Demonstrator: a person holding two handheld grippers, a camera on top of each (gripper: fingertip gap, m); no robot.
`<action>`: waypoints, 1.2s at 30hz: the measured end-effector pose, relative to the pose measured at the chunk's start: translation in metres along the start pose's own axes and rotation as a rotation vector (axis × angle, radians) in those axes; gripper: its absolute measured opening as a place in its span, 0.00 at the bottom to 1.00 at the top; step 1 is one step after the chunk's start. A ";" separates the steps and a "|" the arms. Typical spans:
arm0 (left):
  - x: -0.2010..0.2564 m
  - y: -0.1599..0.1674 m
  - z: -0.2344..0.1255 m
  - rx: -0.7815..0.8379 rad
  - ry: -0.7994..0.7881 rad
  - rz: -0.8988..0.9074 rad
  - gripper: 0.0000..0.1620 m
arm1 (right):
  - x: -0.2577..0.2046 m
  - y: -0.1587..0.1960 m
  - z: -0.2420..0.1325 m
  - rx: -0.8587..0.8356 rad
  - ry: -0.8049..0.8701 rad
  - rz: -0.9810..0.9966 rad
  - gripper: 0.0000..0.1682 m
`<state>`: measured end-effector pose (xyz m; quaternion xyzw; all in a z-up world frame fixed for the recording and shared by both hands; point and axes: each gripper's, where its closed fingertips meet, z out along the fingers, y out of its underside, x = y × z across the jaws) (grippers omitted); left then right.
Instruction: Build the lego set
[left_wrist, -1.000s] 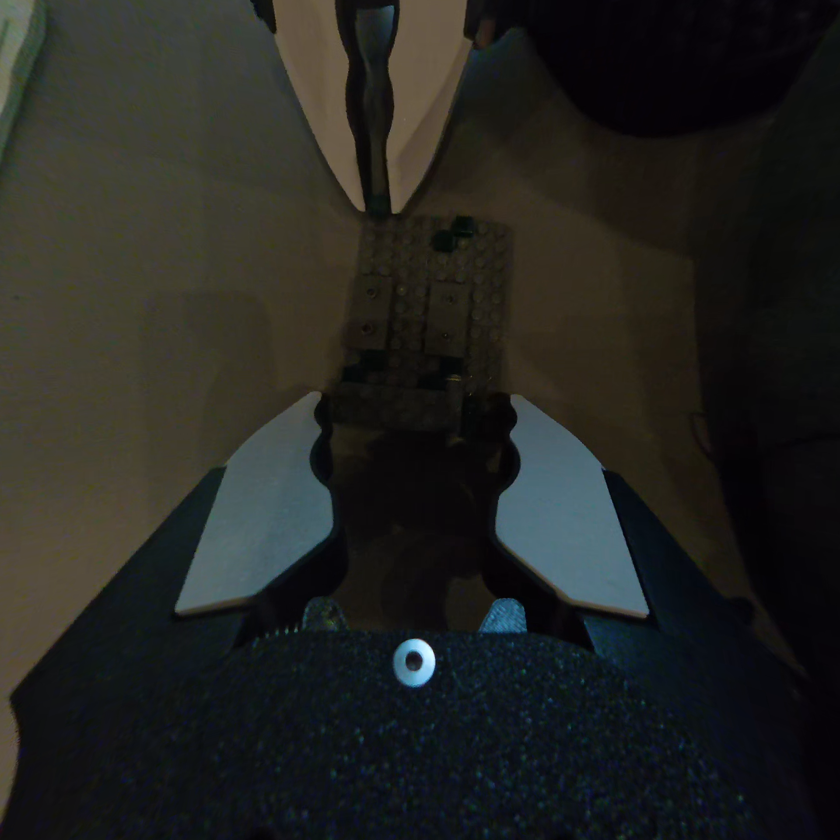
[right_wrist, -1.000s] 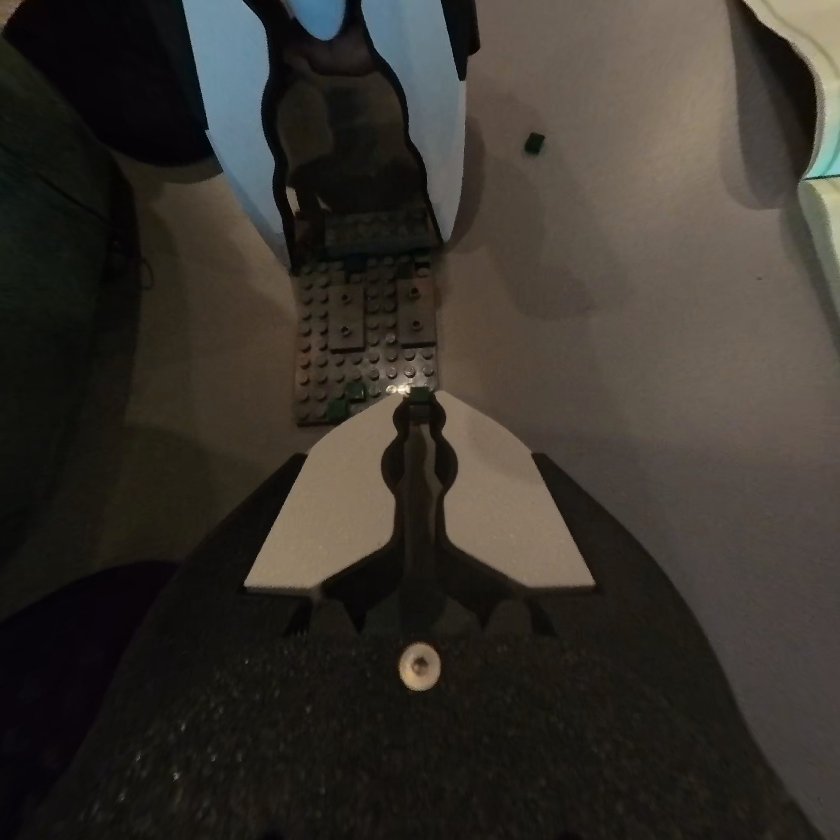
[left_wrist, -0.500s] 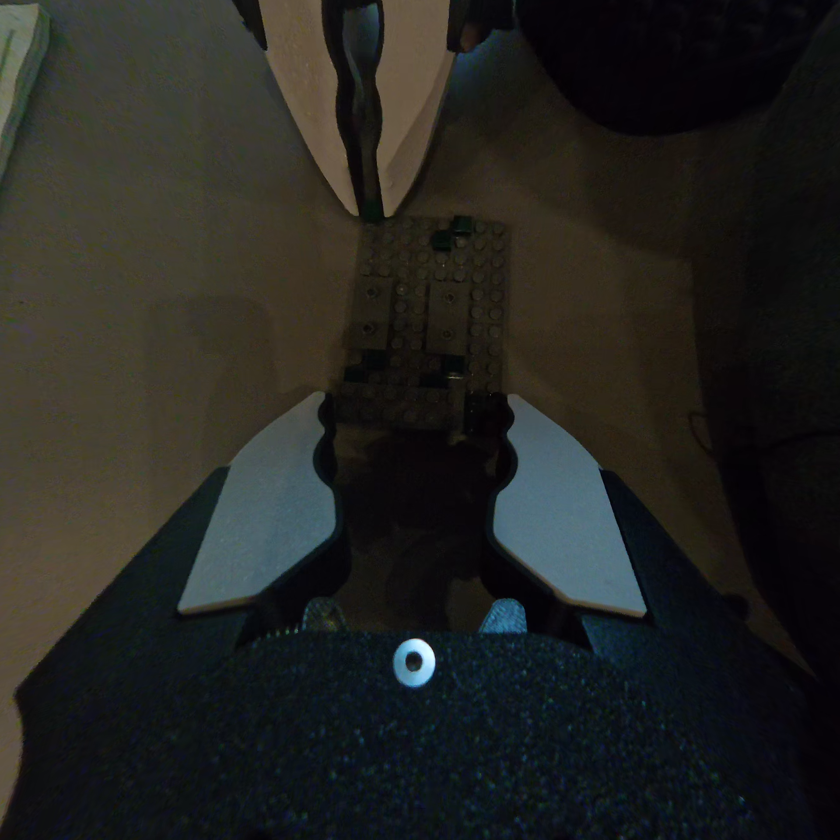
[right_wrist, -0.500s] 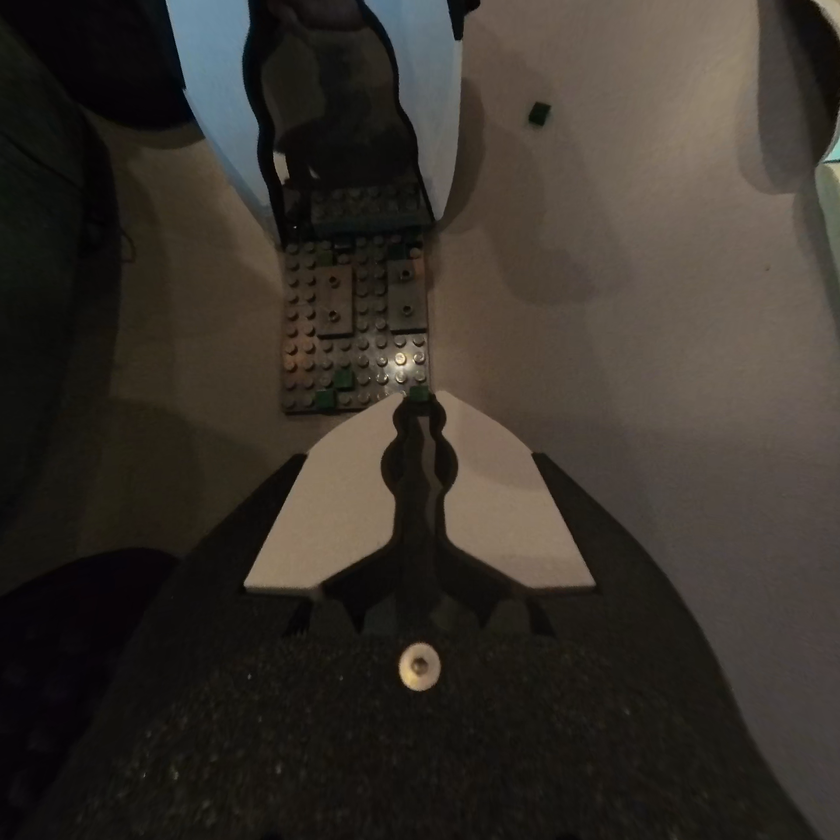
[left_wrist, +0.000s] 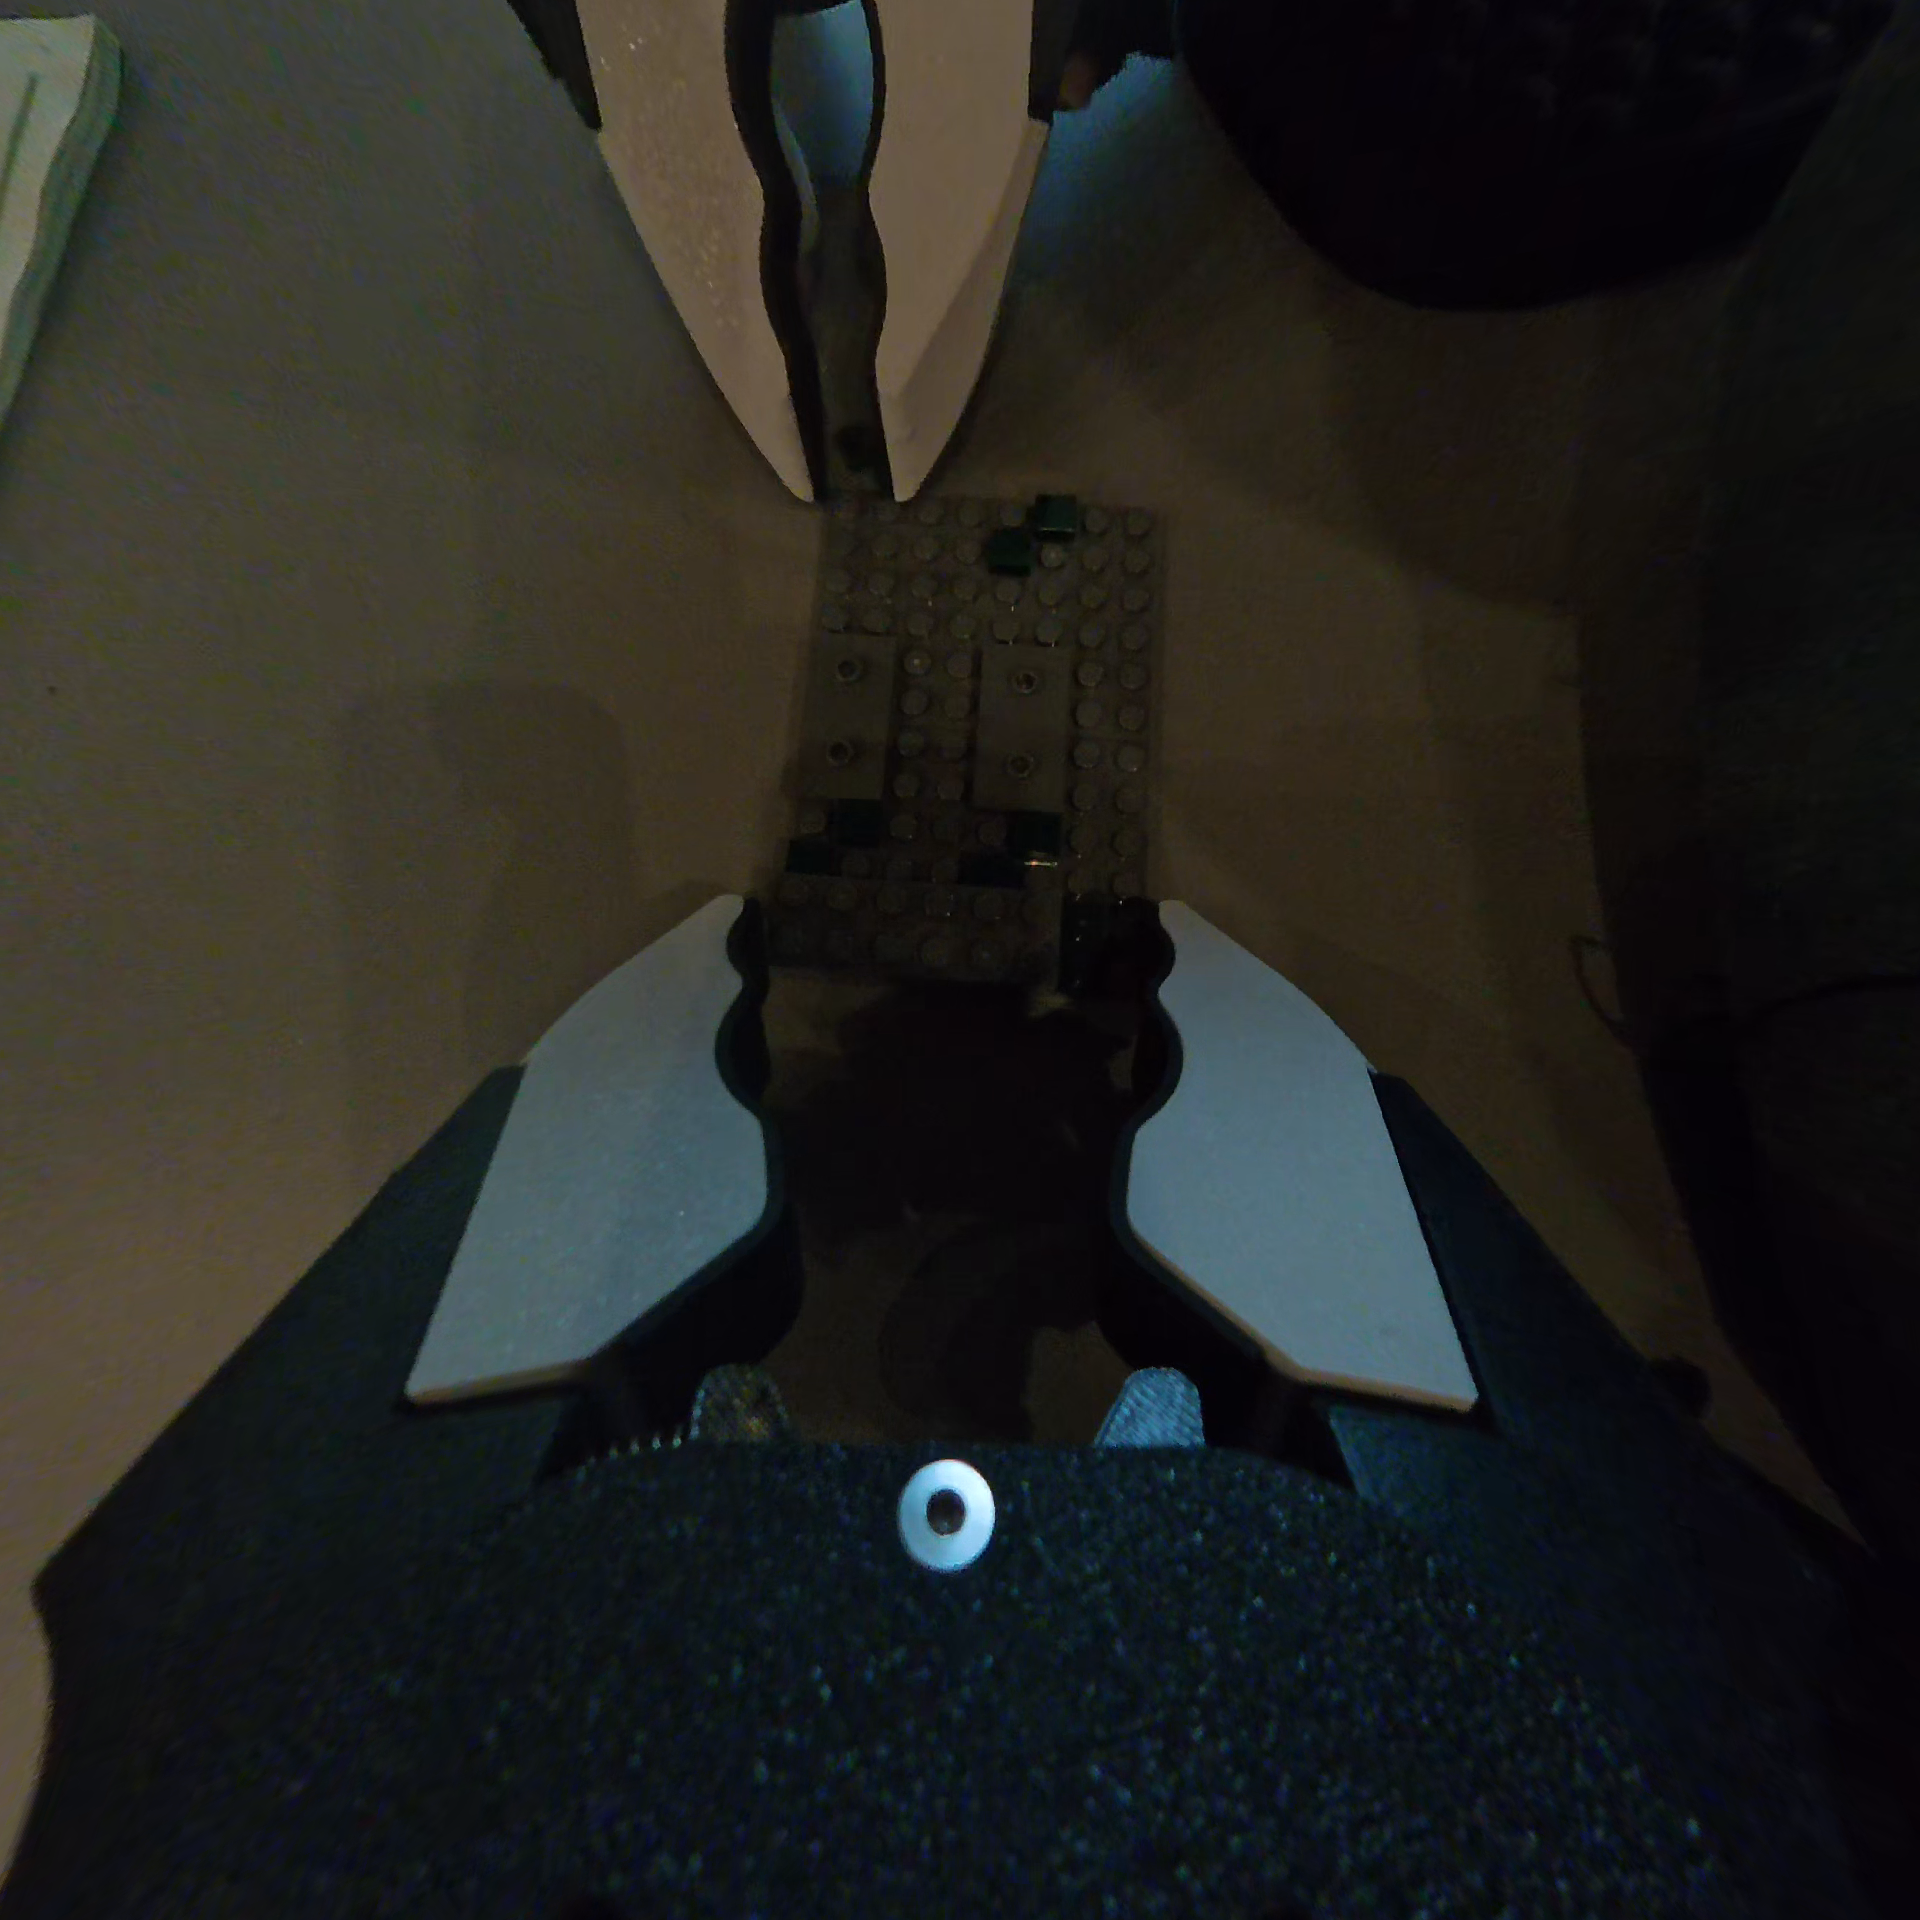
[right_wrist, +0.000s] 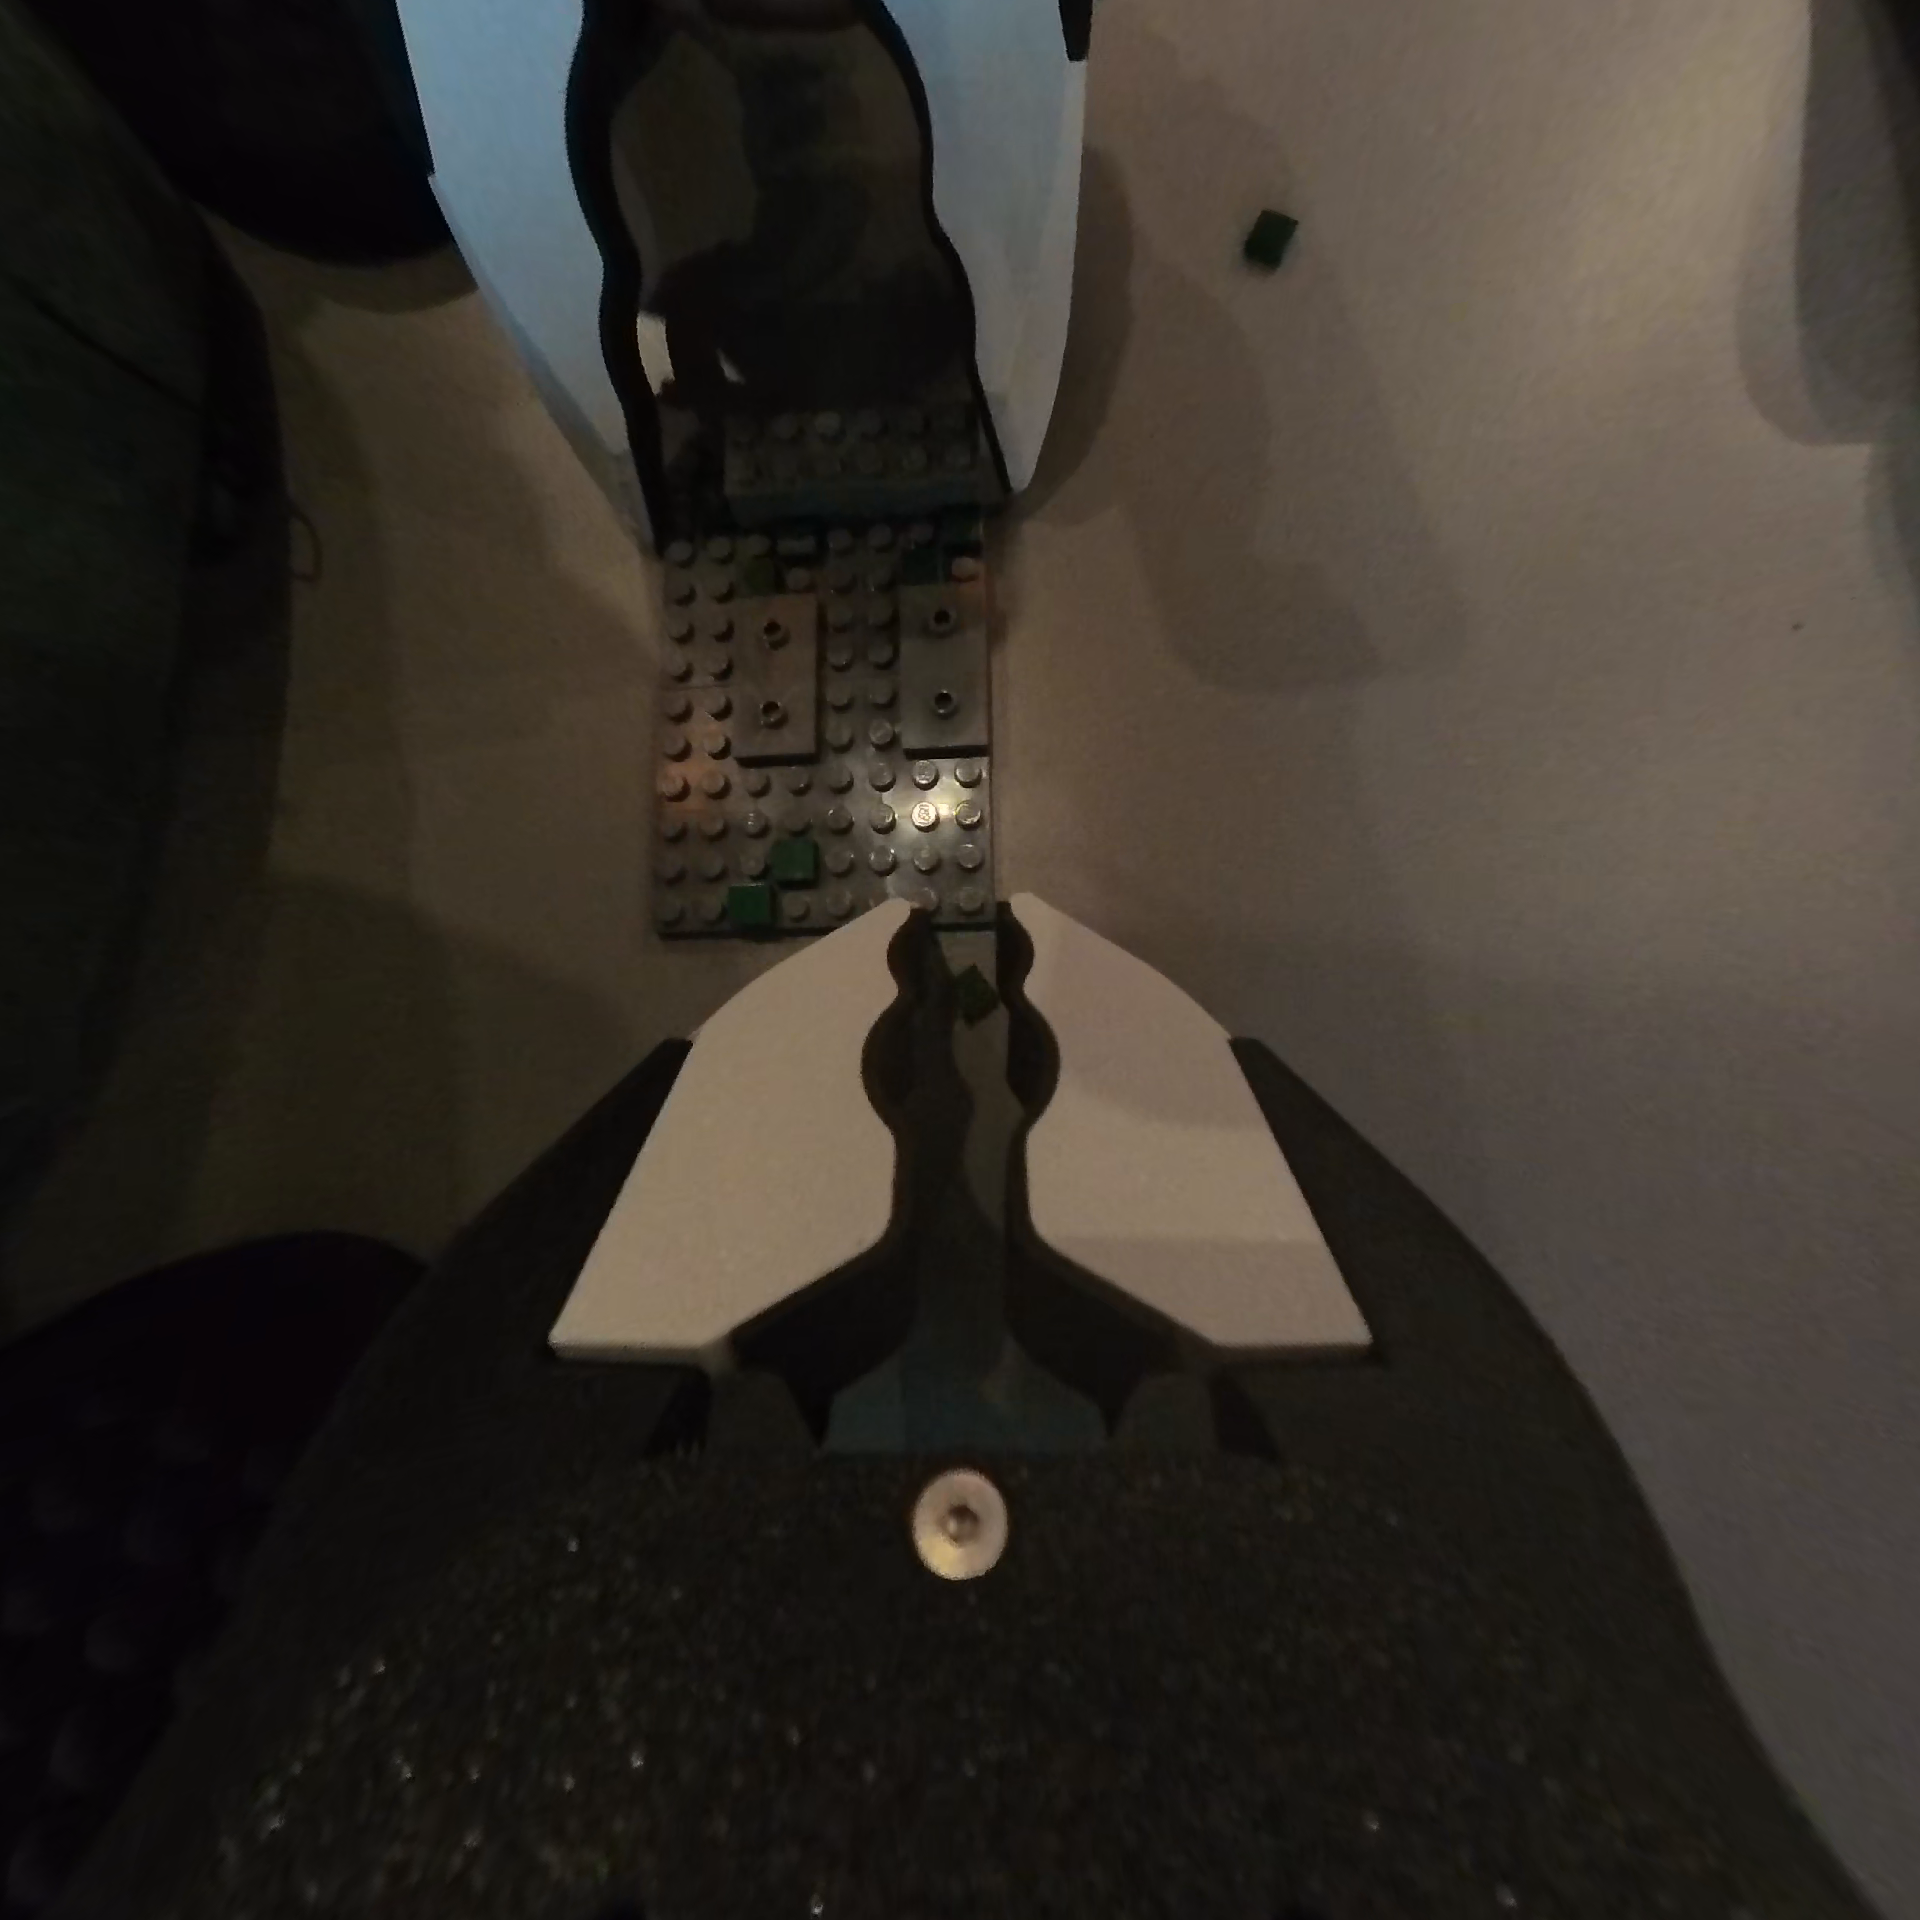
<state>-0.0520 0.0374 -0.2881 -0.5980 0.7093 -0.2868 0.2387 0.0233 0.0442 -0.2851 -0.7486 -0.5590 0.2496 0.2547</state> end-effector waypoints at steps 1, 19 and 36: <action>0.000 0.000 0.000 0.001 -0.001 0.000 0.42 | 0.000 -0.001 0.000 0.005 -0.004 0.003 0.08; 0.000 0.000 0.000 0.006 0.000 0.002 0.42 | 0.002 0.009 -0.007 -0.051 -0.054 -0.168 0.05; 0.001 -0.001 0.000 0.009 -0.005 -0.002 0.43 | 0.039 -0.013 -0.016 0.013 0.098 -0.100 0.06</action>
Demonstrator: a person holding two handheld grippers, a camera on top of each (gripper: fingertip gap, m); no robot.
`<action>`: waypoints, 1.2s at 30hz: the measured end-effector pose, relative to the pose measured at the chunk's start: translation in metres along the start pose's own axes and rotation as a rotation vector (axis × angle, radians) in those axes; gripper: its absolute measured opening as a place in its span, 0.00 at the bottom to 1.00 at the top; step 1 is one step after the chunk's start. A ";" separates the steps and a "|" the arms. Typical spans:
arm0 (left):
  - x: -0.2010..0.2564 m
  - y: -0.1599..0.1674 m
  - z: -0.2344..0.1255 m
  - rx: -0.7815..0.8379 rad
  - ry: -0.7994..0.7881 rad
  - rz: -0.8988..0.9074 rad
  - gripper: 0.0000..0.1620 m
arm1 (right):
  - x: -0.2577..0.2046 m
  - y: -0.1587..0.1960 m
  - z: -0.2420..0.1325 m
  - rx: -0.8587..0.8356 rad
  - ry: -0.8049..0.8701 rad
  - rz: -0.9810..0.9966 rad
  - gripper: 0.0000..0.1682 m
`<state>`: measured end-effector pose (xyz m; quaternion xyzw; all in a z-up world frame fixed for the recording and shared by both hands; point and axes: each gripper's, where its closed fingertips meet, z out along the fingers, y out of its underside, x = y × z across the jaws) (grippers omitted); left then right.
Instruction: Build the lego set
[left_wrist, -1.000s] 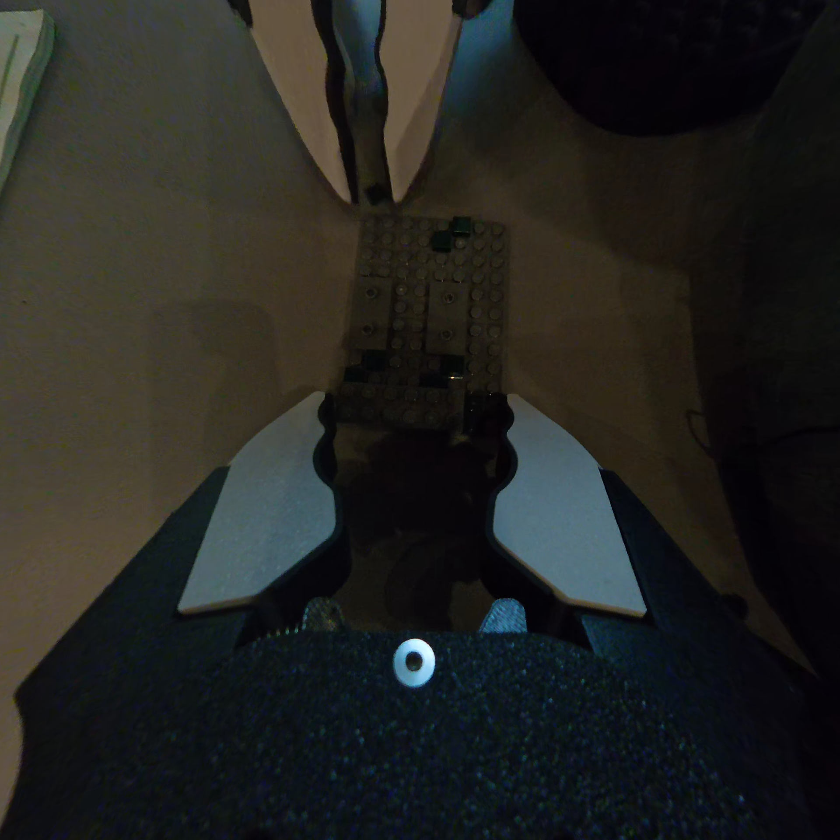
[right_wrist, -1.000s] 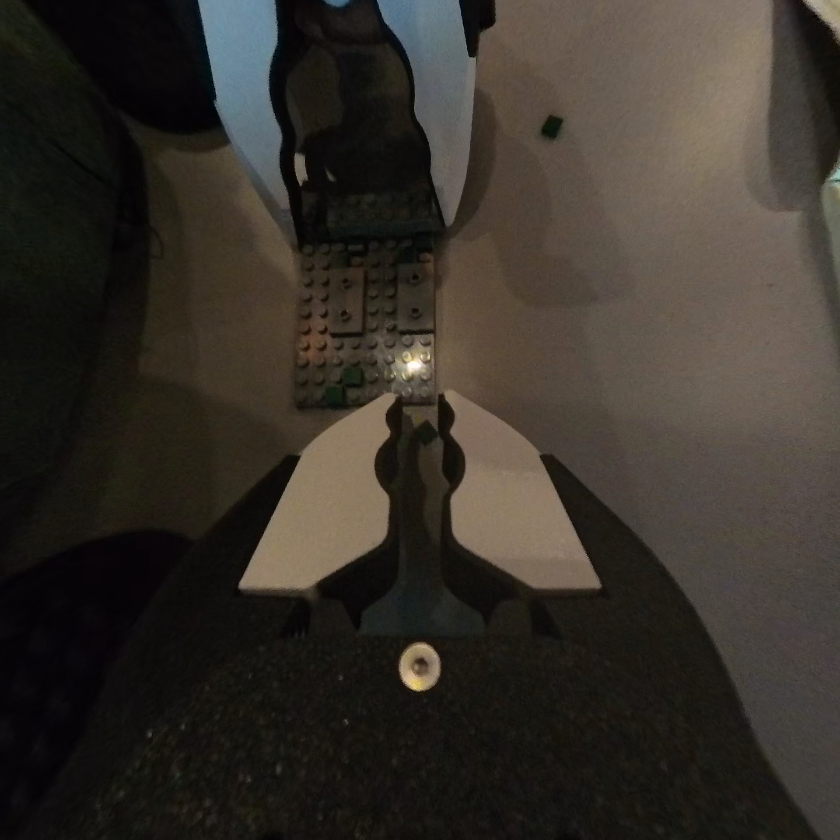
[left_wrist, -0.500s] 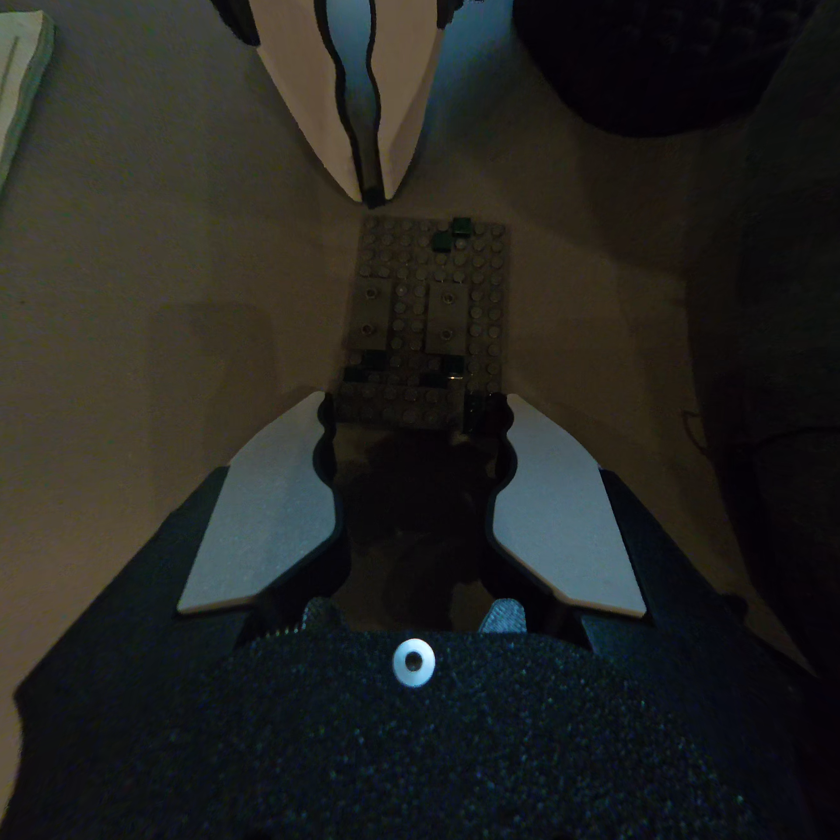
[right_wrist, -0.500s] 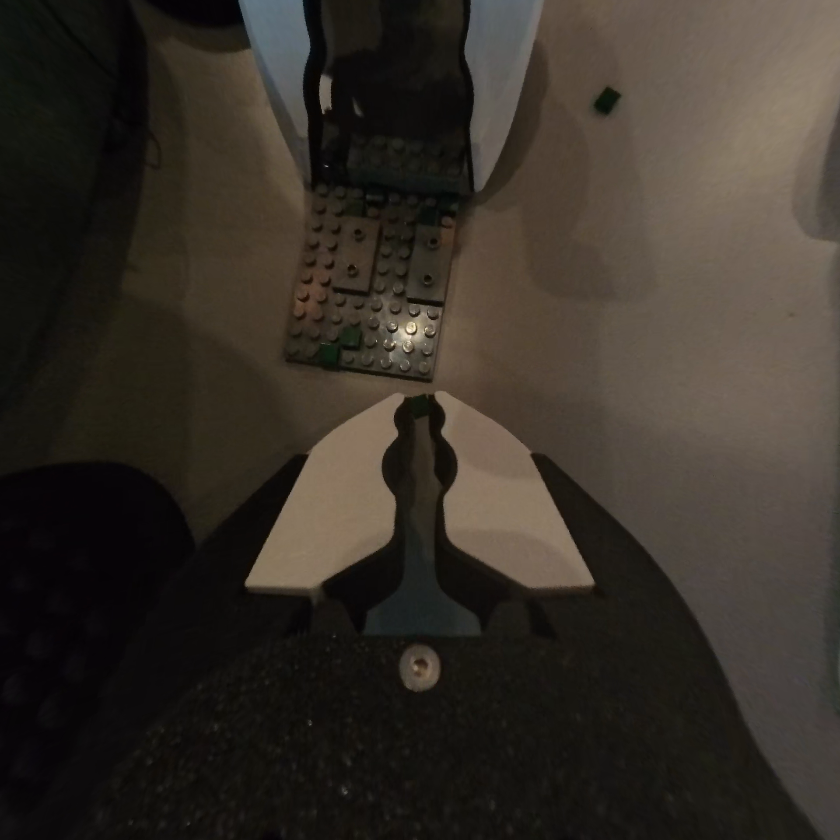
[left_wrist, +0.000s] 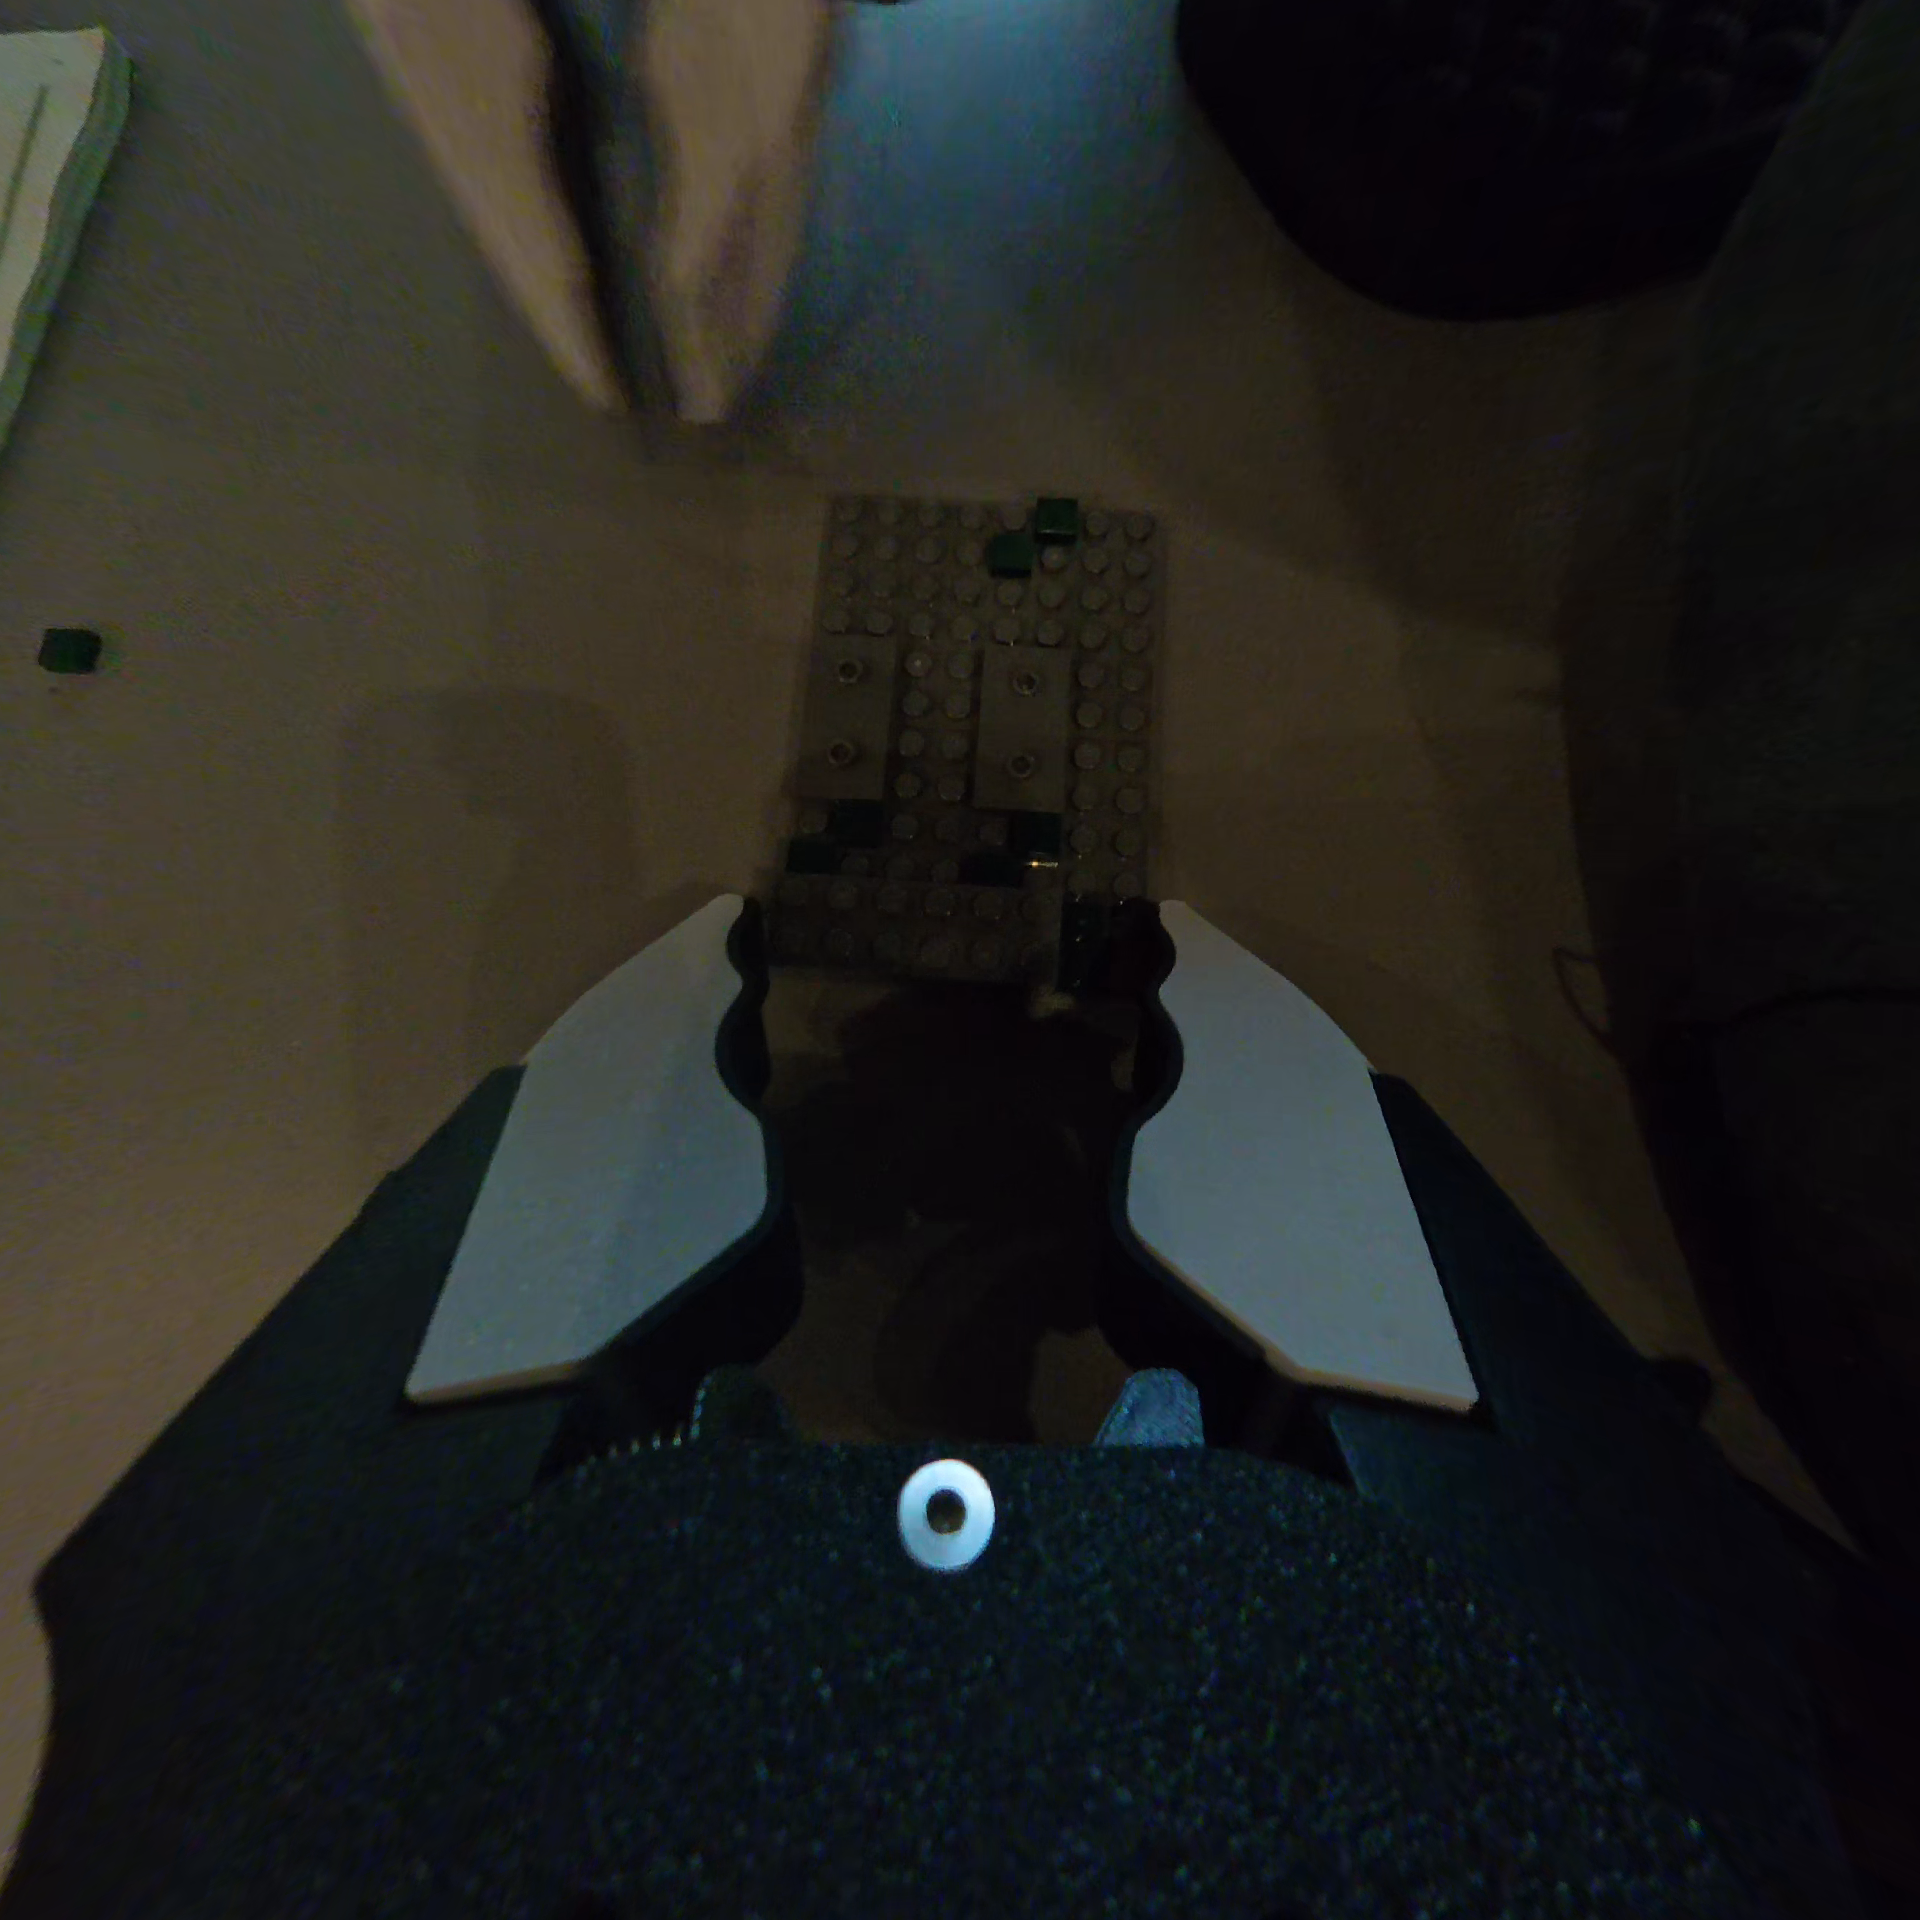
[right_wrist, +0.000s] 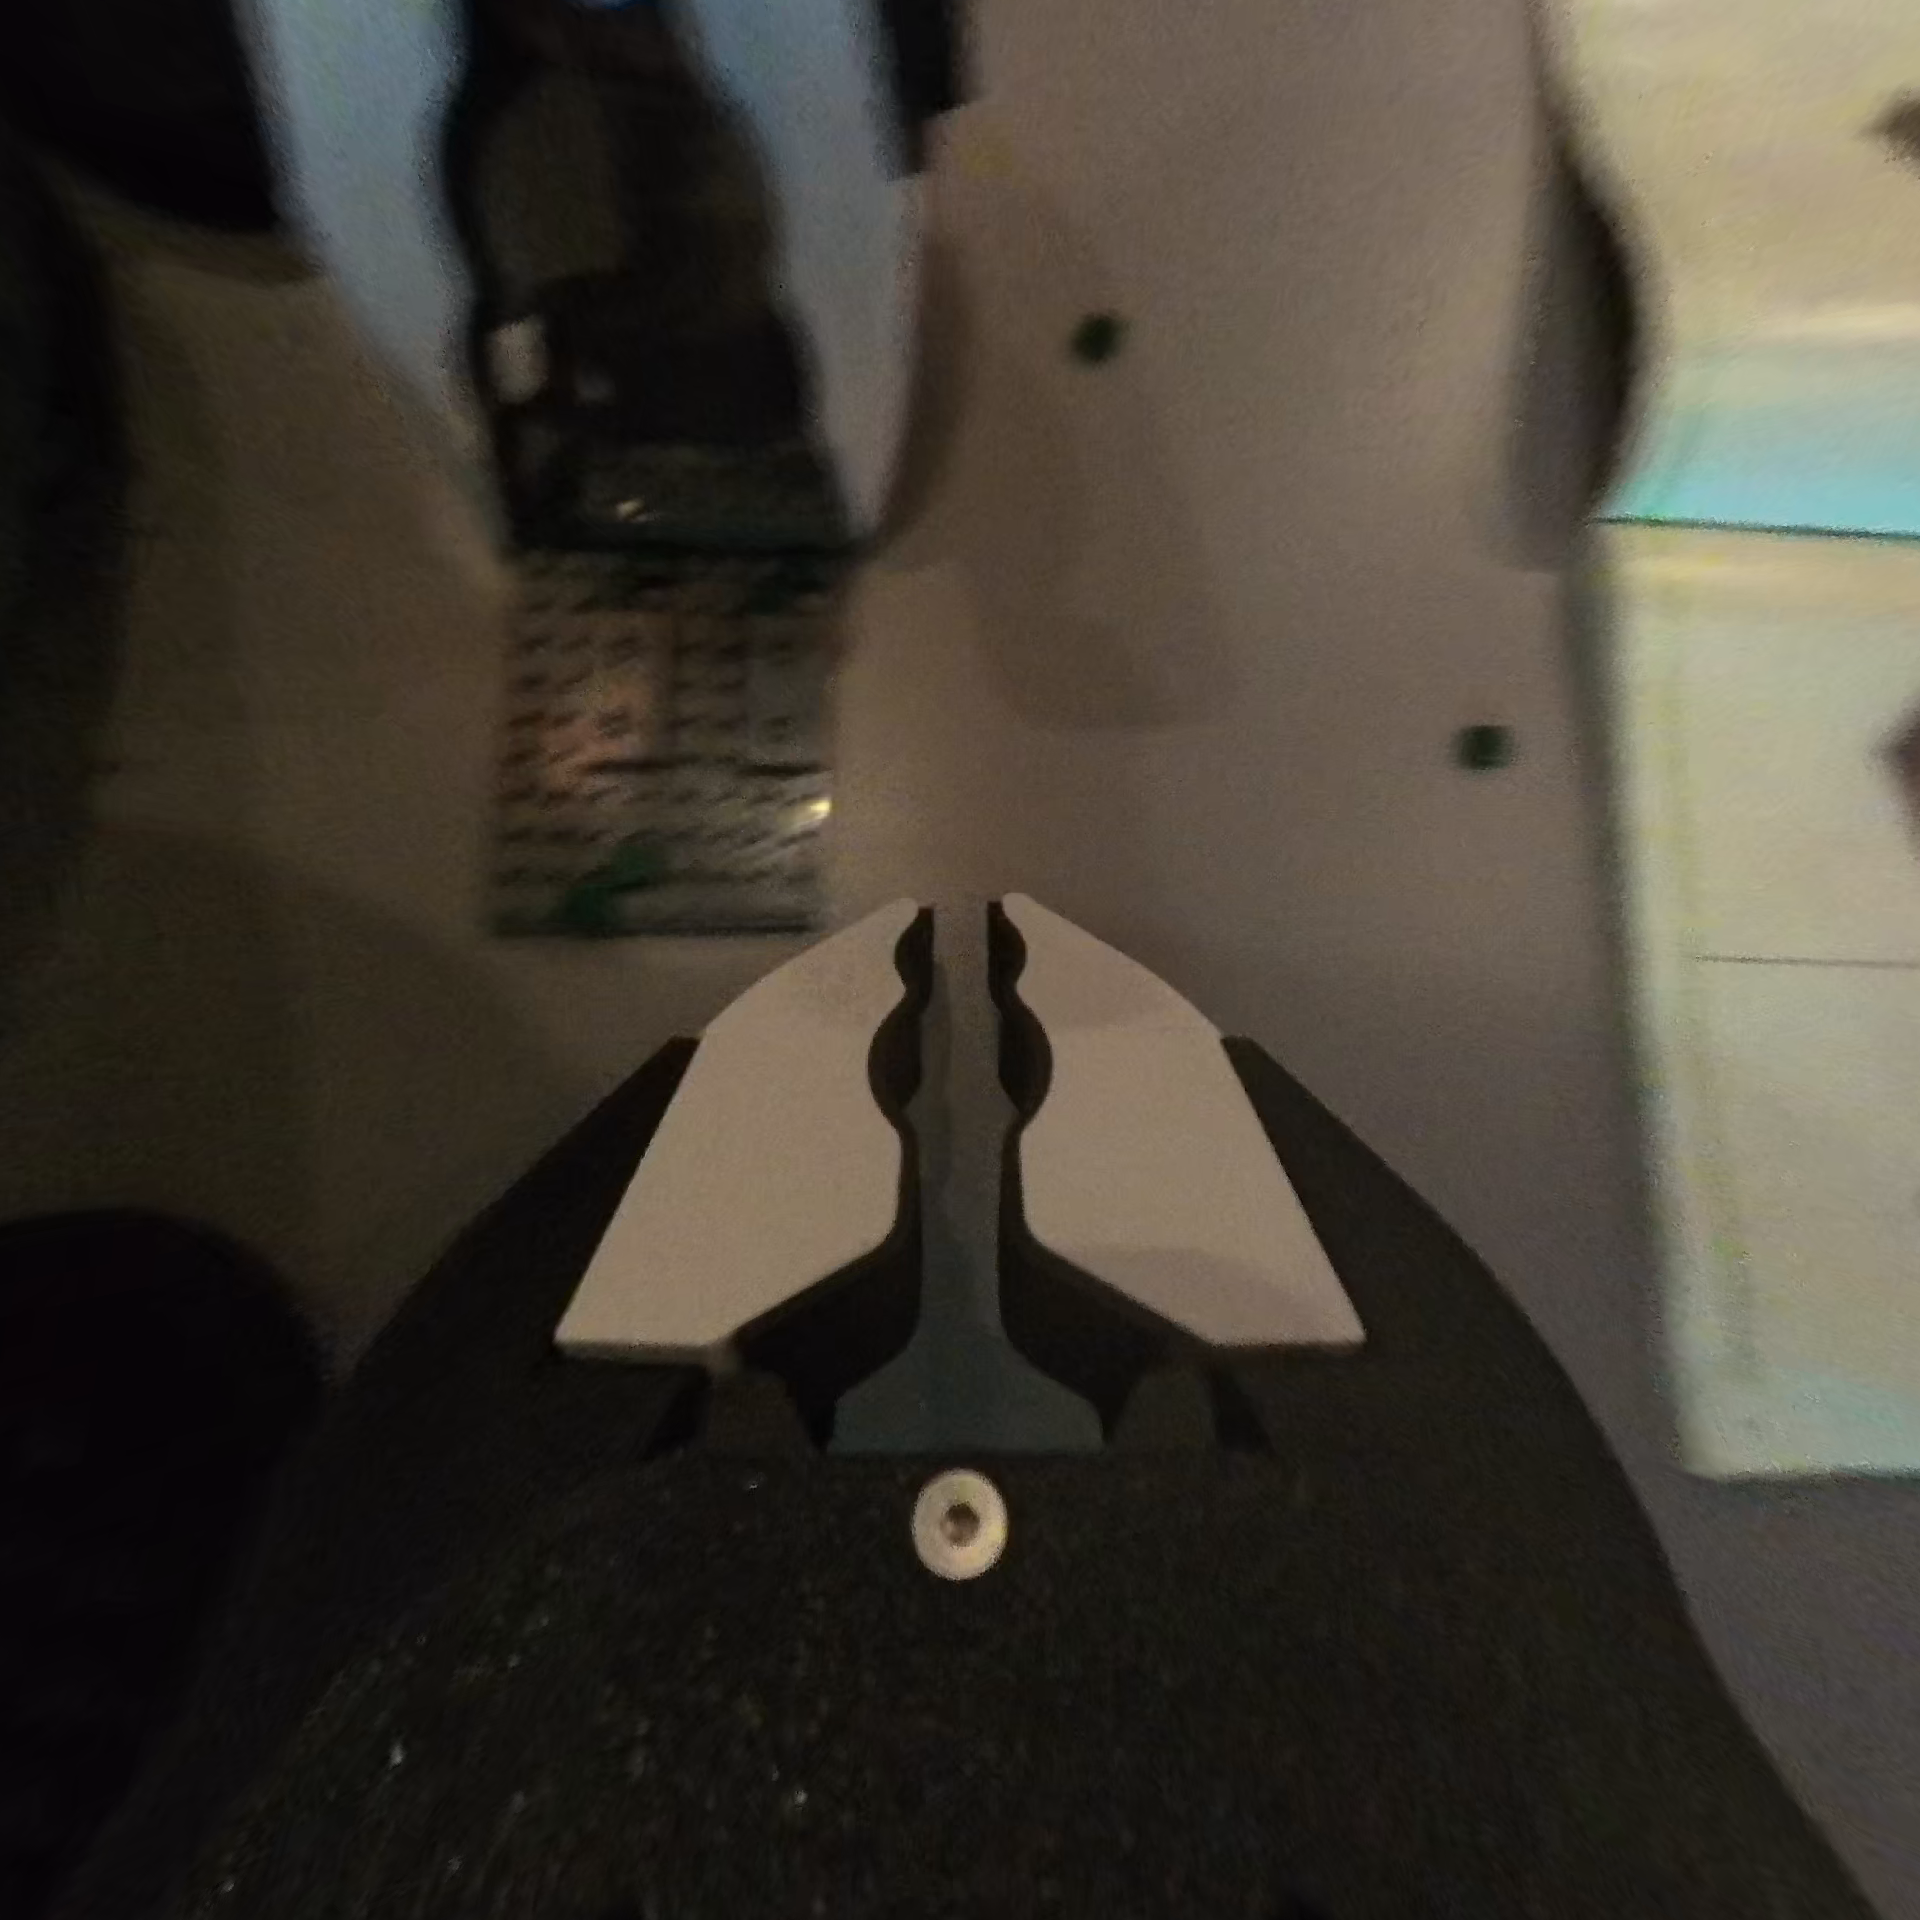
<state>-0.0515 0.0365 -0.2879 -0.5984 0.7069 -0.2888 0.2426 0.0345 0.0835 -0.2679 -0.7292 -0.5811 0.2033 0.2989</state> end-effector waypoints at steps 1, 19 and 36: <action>0.000 0.000 0.000 0.001 -0.001 0.000 0.42 | 0.011 -0.004 0.000 0.010 0.022 0.009 0.06; -0.001 -0.001 0.000 0.027 -0.022 -0.009 0.42 | 0.102 -0.017 0.050 -0.069 -0.001 0.049 0.00; 0.000 -0.002 0.001 0.039 -0.028 -0.006 0.43 | 0.087 -0.037 0.066 -0.030 -0.063 0.066 0.05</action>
